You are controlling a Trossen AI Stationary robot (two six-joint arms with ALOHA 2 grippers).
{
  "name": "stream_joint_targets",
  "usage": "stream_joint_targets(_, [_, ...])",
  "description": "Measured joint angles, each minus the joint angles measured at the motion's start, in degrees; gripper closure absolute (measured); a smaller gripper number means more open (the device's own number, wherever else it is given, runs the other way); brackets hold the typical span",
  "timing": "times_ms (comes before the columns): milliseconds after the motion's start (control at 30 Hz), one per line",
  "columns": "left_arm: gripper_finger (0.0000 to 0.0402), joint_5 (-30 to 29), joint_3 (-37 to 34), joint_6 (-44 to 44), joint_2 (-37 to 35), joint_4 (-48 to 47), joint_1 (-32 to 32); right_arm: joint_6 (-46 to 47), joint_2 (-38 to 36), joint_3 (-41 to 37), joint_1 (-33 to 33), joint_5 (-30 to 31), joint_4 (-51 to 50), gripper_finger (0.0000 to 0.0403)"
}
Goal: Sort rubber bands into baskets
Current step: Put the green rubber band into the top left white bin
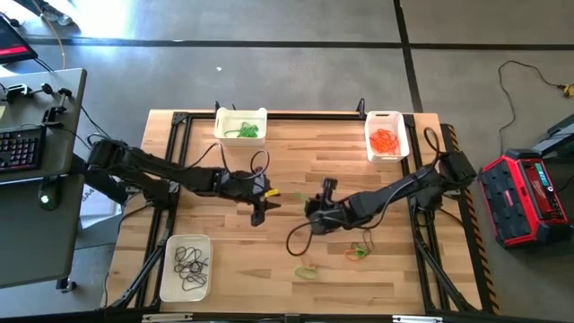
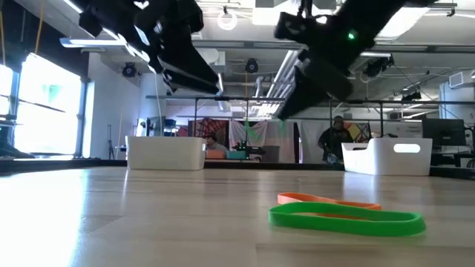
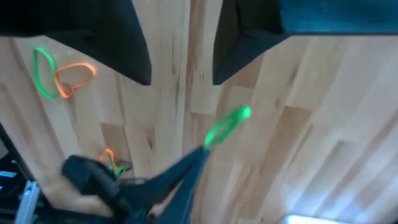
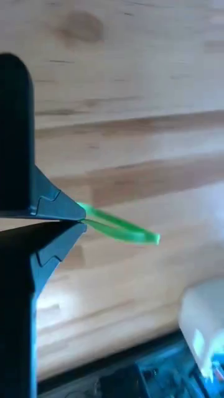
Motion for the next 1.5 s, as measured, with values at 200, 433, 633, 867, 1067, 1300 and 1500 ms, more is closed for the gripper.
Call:
stream_joint_targets(200, [0.0197, -2.69, 0.0, -4.0, 6.17, 7.0, -0.56, -3.2, 0.0, 1.47, -0.36, 2.57, 4.79, 0.0402])
stream_joint_targets(433, [0.0186, -0.49, 1.35, -2.85, 11.21, 12.52, -0.56, -4.9, -0.02, 1.49, -0.36, 2.57, 8.68, 0.0403])
stream_joint_targets(633, [0.0222, -1.14, 2.86, -1.39, 13.21, 12.23, -0.6, -4.73, -0.04, 1.52, -0.34, 2.54, 9.61, 0.0403])
stream_joint_targets(867, [0.0383, -5.1, 2.87, 1.64, 12.35, 10.48, -0.58, -3.66, -0.04, 1.54, -0.32, 2.06, 10.01, 0.0402])
stream_joint_targets(1067, [0.04, -6.29, 2.84, 1.64, 9.49, 7.08, 0.49, -4.46, -0.07, 1.54, -0.32, 2.26, 9.41, 0.034])
stream_joint_targets(1300, [0.0401, -13.42, 2.86, 1.67, 3.06, -3.88, 4.25, -2.92, -0.09, 1.54, -0.32, 6.95, 9.34, 0.0224])
stream_joint_targets(1500, [0.0401, -15.97, 2.88, 1.73, -3.53, -14.2, 13.98, -2.96, -0.09, 1.54, -0.32, 7.43, 9.06, 0.0199])
